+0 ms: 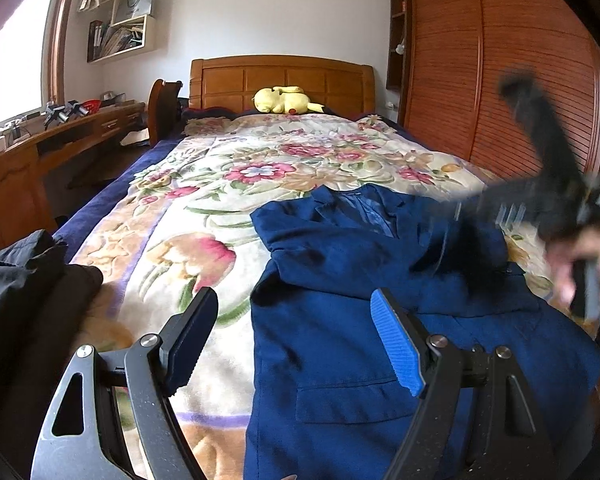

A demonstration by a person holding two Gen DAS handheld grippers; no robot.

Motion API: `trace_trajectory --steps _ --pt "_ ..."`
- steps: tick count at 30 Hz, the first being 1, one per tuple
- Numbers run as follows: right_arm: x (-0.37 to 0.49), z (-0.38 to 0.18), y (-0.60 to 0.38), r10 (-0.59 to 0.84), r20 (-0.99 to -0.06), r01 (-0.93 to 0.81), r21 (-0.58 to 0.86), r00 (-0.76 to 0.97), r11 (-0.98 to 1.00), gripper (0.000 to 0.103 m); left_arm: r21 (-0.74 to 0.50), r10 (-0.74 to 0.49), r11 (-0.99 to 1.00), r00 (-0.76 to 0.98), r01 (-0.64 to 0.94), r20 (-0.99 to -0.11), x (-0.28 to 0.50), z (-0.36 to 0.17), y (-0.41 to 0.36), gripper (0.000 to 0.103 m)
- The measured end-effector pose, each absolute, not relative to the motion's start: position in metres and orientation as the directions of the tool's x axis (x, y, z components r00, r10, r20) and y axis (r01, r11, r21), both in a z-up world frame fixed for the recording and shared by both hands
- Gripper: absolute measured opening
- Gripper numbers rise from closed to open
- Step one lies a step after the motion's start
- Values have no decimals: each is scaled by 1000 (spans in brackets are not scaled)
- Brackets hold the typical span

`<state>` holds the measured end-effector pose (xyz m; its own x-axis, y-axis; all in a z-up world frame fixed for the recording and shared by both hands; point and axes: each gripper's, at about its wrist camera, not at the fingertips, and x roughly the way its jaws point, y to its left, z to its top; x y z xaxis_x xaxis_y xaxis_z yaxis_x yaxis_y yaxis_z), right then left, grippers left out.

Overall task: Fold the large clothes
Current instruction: 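Grasp the blazer side edge with the right tool, then fold the held blazer side over toward the buttons with the right tool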

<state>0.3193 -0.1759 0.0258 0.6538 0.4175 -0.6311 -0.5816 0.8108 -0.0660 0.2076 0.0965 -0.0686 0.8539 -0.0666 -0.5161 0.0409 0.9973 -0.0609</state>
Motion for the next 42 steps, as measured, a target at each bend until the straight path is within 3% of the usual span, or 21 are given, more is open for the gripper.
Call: trace_trajectory --steps 6,10,14,38,42 --pt "295 110 -164 496 -462 -590 -77 735 804 11 -66 -58 997 857 28 -512 209 -68 101 80" --pt "275 120 -164 551 -435 -615 -8 712 788 11 -63 -48 998 860 19 -509 209 -68 104 80" --pt "269 86 -179 571 -476 -619 70 669 783 18 -70 -46 997 862 12 -505 207 -68 109 80" --pt "263 -52 -279 143 -701 -328 -138 699 934 25 -53 -122 992 796 113 -593 226 -92 67 80" --pt "288 -87 -300 131 -740 -288 -88 660 954 27 -54 -127 991 775 120 -619 231 -101 61 80"
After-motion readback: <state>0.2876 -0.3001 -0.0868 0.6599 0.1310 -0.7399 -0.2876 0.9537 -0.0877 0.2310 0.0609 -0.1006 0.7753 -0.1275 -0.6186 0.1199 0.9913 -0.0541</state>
